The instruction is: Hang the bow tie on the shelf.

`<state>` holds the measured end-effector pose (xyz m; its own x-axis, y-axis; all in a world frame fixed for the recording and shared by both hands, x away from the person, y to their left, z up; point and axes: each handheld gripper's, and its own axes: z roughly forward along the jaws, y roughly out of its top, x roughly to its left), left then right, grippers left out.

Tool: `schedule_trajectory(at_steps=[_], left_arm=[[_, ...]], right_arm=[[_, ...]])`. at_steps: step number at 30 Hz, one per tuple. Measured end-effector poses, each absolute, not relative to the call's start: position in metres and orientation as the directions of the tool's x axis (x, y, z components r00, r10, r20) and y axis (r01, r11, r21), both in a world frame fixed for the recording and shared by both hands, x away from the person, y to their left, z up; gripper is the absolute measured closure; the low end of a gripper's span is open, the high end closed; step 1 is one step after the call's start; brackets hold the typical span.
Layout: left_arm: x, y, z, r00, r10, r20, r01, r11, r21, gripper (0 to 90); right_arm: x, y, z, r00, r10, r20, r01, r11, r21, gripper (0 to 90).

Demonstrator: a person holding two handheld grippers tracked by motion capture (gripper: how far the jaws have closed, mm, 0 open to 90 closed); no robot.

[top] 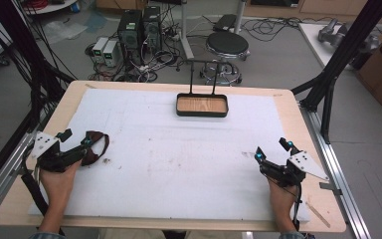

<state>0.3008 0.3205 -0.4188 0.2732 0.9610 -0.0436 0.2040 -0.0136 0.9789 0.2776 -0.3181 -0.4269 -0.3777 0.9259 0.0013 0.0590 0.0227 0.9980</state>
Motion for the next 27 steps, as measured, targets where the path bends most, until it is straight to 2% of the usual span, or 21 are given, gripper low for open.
schedule_trajectory(at_steps=[13, 16, 27], left_arm=[[0.318, 0.322, -0.432, 0.21, 0.976, -0.057, 0.357, -0.022, 0.934, 29.5], [0.321, 0.321, -0.434, 0.202, 0.978, -0.051, 0.391, -0.033, 0.92, 34.4], [0.329, 0.315, -0.443, 0.207, 0.978, -0.025, 0.492, -0.082, 0.867, 42.9]], right_arm=[[0.278, -0.318, -0.427, -0.378, 0.926, -0.003, 0.064, 0.029, 0.998, 11.0], [0.278, -0.318, -0.427, -0.378, 0.926, -0.003, 0.064, 0.029, 0.998, 11.0], [0.279, -0.318, -0.428, -0.38, 0.925, 0.001, 0.069, 0.027, 0.997, 11.0]])
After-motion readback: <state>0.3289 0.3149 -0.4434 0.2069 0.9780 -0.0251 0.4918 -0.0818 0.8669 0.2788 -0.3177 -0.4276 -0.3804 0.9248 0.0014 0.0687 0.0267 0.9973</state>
